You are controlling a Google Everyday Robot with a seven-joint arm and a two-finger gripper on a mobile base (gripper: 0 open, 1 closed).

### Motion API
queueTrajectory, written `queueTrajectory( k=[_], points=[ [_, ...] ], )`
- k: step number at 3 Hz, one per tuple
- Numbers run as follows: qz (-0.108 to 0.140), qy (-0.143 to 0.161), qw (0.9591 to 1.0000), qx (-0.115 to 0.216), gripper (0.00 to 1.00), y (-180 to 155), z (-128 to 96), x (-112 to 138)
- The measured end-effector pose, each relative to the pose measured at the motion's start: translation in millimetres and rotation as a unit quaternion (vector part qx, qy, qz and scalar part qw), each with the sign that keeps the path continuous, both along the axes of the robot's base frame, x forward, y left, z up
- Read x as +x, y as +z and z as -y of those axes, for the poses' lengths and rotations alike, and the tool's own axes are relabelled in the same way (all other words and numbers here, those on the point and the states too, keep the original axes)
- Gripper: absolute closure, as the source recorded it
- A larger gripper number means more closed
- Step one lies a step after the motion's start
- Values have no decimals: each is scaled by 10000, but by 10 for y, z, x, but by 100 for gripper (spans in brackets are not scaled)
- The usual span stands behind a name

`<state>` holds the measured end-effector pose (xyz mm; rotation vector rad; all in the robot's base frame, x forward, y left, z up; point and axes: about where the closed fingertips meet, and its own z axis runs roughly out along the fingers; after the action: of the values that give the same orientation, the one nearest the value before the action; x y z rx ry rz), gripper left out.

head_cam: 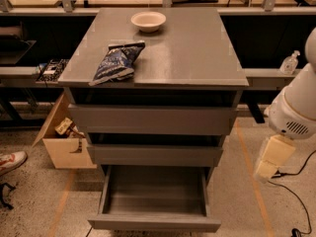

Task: Close bottom drawer

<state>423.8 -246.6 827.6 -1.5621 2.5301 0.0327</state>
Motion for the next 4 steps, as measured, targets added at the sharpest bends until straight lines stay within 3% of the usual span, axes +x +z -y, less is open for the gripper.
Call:
queueTrajectory(
  k=[1, 3, 4],
  points=[
    [-480, -548, 9973, 90, 0, -680, 154, -221],
    [-578, -638, 9963, 19, 0, -767, 167, -276],
    [-1130, -979, 9887, -35, 0, -1345, 242, -397]
  ],
)
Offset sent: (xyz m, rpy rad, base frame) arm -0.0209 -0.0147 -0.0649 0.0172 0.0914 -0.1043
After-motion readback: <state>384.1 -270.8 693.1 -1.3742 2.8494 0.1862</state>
